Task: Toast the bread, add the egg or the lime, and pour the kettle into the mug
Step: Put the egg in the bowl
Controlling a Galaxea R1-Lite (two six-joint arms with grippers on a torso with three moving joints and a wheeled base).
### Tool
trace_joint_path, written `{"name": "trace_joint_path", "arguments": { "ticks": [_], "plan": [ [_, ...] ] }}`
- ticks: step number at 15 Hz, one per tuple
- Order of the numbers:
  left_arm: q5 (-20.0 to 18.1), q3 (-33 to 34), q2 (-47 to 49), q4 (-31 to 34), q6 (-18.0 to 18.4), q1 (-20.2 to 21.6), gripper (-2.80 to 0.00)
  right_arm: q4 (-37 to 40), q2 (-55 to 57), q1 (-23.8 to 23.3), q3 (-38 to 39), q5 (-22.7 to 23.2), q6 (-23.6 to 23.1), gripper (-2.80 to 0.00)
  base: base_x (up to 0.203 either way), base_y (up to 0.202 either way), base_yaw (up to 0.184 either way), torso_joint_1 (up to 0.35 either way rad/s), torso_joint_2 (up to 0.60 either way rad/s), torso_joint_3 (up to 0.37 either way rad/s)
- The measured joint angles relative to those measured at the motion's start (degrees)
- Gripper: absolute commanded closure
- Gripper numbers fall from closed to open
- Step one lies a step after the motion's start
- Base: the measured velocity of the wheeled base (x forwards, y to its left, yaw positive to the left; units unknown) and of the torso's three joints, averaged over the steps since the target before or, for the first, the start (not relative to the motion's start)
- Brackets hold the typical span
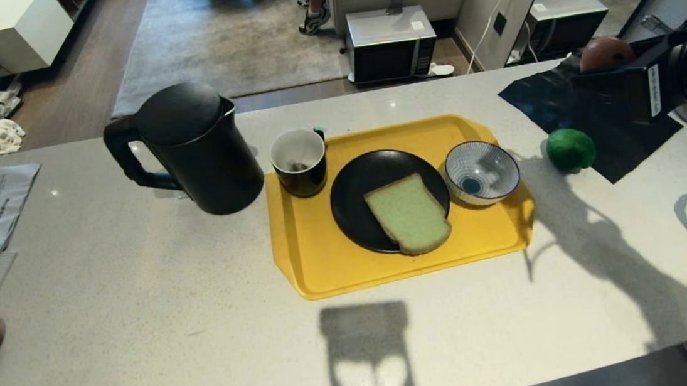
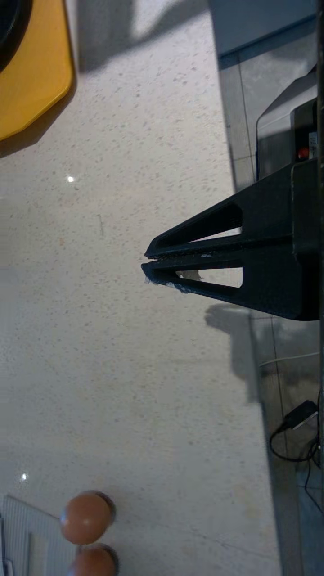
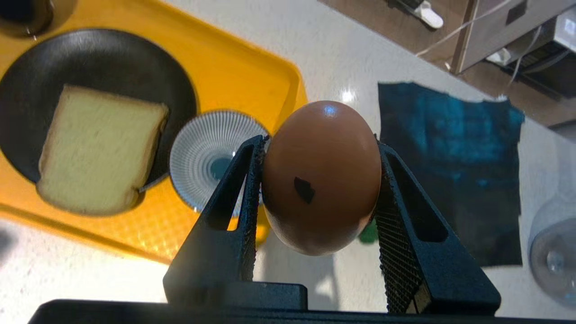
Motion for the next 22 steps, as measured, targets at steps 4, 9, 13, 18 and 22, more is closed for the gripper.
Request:
{"name": "trace_joint_path", "arguments": {
  "ticks": [4,9,13,18,22],
  "plan": [
    [0.1,0.0,0.0,0.0,-0.1,0.0,0.00,1.7,-1.0,0.0,1.7,0.1,-0.8,0.00,0.029,0.000,0.001,0.001,0.00,0.001],
    [0.1,0.0,0.0,0.0,-0.1,0.0,0.00,14.9,-5.9,0.0,6.3,2.2,-8.9,0.00,0.000,0.000,0.000,0.000,0.00,0.000],
    [0.1,0.0,0.0,0.0,-0.2,0.0,0.00,14.9,-5.6,0.3,9.0,2.6,-12.0,0.00,0.000,0.000,0.000,0.000,0.00,0.000],
    [0.1,0.0,0.0,0.0,-0.1,0.0,0.00,9.7,0.6,4.9,8.7,0.0,-12.2,0.00,0.000,0.000,0.000,0.000,0.00,0.000],
    [0.1,0.0,0.0,0.0,-0.1,0.0,0.00,7.8,7.9,6.3,5.0,-0.7,-12.9,0.00,0.000,0.000,0.000,0.000,0.00,0.000]
  ]
}}
